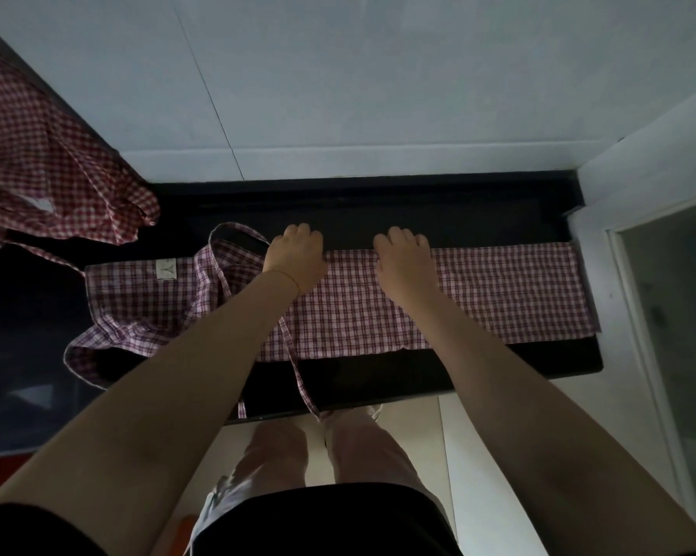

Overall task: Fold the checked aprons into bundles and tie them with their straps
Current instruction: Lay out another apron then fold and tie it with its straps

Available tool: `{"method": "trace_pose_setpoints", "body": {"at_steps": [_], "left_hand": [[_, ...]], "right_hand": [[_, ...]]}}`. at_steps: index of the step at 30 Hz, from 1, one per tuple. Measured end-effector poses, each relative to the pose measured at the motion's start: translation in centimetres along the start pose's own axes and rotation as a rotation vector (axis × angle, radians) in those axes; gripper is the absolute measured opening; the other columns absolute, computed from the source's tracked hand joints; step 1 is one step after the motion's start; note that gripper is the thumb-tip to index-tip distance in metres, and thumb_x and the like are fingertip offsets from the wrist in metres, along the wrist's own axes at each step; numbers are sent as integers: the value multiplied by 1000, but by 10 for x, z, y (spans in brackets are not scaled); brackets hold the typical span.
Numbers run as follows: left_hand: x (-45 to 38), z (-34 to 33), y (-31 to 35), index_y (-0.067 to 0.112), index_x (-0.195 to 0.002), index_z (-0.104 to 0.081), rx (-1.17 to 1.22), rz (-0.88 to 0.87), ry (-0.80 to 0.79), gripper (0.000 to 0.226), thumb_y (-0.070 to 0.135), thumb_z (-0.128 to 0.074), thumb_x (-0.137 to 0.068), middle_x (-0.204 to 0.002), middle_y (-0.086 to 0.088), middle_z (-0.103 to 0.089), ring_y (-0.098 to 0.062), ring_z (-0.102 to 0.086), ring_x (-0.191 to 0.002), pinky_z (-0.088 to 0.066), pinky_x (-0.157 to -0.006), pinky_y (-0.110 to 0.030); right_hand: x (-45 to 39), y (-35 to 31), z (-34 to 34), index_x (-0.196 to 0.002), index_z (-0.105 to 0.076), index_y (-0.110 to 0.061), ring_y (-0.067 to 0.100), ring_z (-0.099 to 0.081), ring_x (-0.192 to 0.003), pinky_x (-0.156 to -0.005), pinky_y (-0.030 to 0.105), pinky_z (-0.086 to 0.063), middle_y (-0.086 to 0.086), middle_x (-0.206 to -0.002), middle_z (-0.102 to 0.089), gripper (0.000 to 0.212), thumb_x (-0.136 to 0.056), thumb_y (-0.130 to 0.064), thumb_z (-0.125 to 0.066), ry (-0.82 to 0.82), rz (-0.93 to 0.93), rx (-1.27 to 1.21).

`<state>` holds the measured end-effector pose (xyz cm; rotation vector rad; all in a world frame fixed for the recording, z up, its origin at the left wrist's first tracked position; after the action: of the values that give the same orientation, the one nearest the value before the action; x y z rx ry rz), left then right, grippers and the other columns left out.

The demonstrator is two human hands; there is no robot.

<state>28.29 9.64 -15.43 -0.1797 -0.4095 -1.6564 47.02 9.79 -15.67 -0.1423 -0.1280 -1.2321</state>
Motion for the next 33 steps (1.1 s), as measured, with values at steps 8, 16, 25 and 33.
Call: {"method": "trace_pose_setpoints", "body": {"at_steps": [8,16,25,33], "left_hand": [[34,-22,17,11,-105,-60,55,-129,385,20,7,-53,-87,-107,-9,-56,-27,-52,-98,-43,-91,-40],[58,-63,15,17,-158,0,-42,-152,38,62,44,-16,-104,-165,-3,-2,-21,-3,-152,-4,-123,-46],[79,-30,-5,12,-144,-40,209,-41,290,58,3,-44,-87,-151,-9,-35,-27,-27,-142,-19,-120,-45],[90,-21,-50,18,-146,-33,231,6,102,61,25,-50,-88,-148,-4,-35,-24,-30,-138,-24,-117,-42]], "right_hand": [[30,-44,-19,-103,-60,-12,23,-57,-92,-80,36,-48,5,-101,-60,10,-93,-13,-56,323,-14,-97],[78,2,-57,-157,-19,-20,25,-8,-153,-123,48,-13,6,-165,-13,56,-105,-39,-24,98,-138,-49],[63,-20,-3,-93,-53,-16,18,-54,-86,-83,36,-50,2,-91,-55,4,-90,-14,-56,190,-438,-118],[46,-141,-25,-87,-57,-22,10,-58,-59,-53,29,-52,-9,-70,-58,37,-81,-58,-54,-213,-126,-334]]}}
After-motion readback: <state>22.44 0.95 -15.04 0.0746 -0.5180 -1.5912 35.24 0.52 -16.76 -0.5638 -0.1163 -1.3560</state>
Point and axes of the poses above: each hand's wrist, its own x-axis away from the middle knuckle, its own z-axis out of the back of the hand, y = z × x, the point moved 1 cm from there along -x, towards the middle knuckle
